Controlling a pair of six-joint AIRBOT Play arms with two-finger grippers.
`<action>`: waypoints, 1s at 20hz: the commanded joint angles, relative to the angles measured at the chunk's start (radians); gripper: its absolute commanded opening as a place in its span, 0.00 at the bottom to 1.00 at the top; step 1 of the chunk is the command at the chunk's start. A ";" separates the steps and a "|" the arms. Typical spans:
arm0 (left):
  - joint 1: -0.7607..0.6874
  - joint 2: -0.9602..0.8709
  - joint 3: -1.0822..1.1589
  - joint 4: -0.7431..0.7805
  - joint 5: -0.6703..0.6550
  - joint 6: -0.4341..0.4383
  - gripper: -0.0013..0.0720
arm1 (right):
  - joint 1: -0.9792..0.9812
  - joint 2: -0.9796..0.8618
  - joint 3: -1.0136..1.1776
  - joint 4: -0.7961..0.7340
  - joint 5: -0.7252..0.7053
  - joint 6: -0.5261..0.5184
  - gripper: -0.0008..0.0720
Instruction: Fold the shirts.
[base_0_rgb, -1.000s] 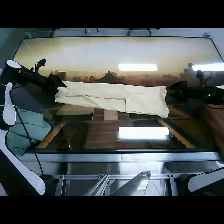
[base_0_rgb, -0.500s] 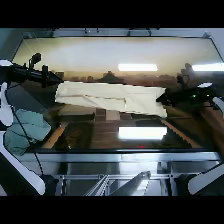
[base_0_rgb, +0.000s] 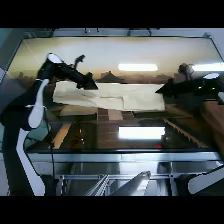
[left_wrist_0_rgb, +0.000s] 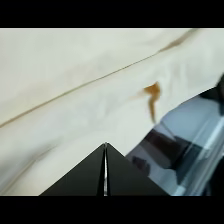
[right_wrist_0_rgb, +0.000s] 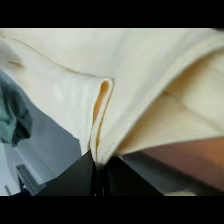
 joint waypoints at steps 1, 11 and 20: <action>-0.201 -0.040 0.056 0.253 0.112 -0.071 0.01 | -0.042 0.089 0.078 0.069 0.115 0.025 0.04; -0.309 0.020 0.063 0.102 0.229 -0.056 0.02 | 0.139 0.198 0.170 0.142 0.161 0.085 0.04; 0.208 0.432 -0.163 -0.276 0.072 0.126 0.02 | 0.797 -0.168 0.392 0.109 -0.566 0.119 0.04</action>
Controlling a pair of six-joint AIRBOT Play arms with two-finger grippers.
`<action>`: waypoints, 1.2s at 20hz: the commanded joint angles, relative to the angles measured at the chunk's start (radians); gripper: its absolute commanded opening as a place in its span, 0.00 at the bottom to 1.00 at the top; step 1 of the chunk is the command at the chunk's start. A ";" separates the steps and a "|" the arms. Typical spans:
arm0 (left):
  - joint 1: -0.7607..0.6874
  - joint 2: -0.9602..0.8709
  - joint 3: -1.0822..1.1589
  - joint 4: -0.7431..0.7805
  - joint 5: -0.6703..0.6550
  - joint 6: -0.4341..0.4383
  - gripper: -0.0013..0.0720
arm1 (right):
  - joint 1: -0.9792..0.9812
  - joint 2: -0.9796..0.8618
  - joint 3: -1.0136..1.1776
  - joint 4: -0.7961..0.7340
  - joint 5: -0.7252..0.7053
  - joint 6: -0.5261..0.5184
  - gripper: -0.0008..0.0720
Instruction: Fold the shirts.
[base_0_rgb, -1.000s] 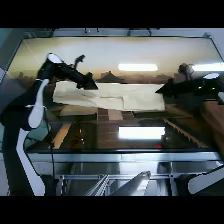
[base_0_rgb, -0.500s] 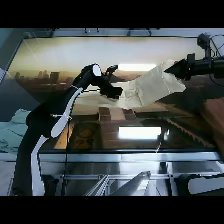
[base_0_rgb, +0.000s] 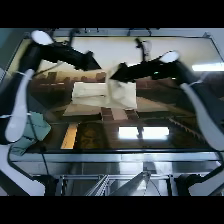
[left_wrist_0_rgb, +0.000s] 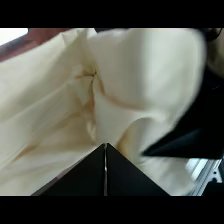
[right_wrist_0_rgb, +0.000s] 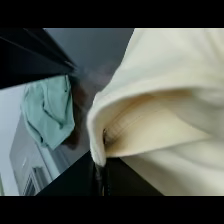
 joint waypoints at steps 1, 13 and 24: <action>0.206 0.132 -0.136 -0.190 -0.019 0.086 0.02 | 0.248 -0.267 0.261 -0.004 -0.233 0.072 0.04; 0.300 0.194 -0.410 -0.243 -0.115 0.203 0.02 | 0.032 -0.243 0.323 0.172 0.205 0.100 0.04; 0.299 0.194 -0.410 -0.235 -0.035 0.243 0.02 | -0.126 -0.224 0.316 -0.684 0.351 0.472 0.97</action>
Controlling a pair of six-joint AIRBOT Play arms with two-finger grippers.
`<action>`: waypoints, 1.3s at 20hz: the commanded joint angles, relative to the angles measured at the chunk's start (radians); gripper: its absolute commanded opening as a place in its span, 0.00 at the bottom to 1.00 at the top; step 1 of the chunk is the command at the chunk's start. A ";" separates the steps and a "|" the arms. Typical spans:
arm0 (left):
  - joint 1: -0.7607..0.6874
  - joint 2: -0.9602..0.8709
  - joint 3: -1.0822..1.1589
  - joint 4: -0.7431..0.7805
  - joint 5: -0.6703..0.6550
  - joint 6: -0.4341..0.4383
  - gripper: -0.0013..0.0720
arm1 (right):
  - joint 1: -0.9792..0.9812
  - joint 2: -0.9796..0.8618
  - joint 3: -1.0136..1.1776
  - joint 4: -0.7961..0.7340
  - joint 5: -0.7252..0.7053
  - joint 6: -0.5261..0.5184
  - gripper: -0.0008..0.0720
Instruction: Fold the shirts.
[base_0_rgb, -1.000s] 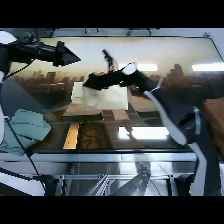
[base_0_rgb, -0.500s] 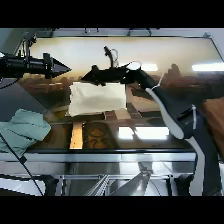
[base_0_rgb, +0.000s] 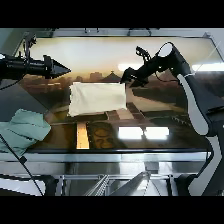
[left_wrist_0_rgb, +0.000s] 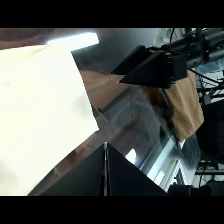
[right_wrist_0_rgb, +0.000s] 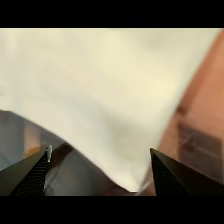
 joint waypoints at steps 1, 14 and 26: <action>0.000 0.000 0.000 0.000 0.033 0.006 0.02 | -0.013 -0.064 -0.001 -0.150 0.013 0.075 0.97; -0.012 0.000 0.000 -0.001 0.026 0.006 0.40 | -0.006 -0.225 0.000 0.200 -0.034 -0.067 0.59; -0.025 0.000 0.000 0.001 0.027 0.006 0.46 | -0.148 -0.184 0.000 0.144 0.325 -0.040 0.04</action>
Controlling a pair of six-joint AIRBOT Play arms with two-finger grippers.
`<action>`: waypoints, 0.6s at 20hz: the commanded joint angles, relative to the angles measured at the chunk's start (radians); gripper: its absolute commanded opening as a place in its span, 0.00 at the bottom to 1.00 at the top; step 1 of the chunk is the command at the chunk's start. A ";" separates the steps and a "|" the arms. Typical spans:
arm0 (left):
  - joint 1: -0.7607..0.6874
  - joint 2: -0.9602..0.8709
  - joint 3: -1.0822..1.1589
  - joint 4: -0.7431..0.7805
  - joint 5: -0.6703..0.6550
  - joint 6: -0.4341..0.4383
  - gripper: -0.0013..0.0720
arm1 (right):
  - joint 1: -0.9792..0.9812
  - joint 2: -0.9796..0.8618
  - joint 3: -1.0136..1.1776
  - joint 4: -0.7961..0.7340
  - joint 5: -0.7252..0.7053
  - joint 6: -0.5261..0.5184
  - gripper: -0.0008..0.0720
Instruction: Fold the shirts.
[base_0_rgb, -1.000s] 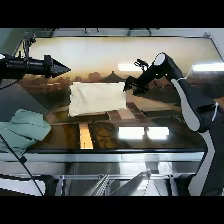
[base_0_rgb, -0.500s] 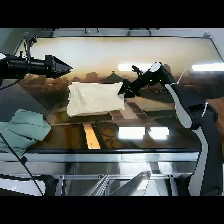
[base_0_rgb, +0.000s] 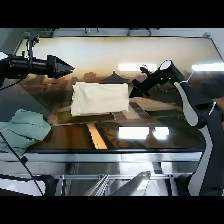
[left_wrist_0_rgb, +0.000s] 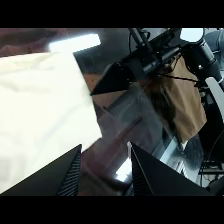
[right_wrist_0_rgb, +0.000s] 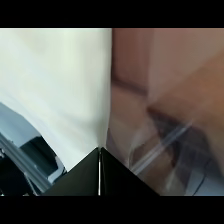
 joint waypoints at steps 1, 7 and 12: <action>0.002 0.000 0.000 0.001 0.001 0.001 0.46 | -0.028 0.029 -0.002 -0.051 0.127 0.000 0.04; 0.003 0.000 0.000 0.001 -0.046 0.001 0.46 | -0.030 0.130 -0.113 -0.047 -0.079 -0.041 0.04; 0.002 -0.001 0.000 0.001 -0.033 0.001 0.46 | -0.005 0.119 -0.172 -0.054 -0.129 -0.049 0.05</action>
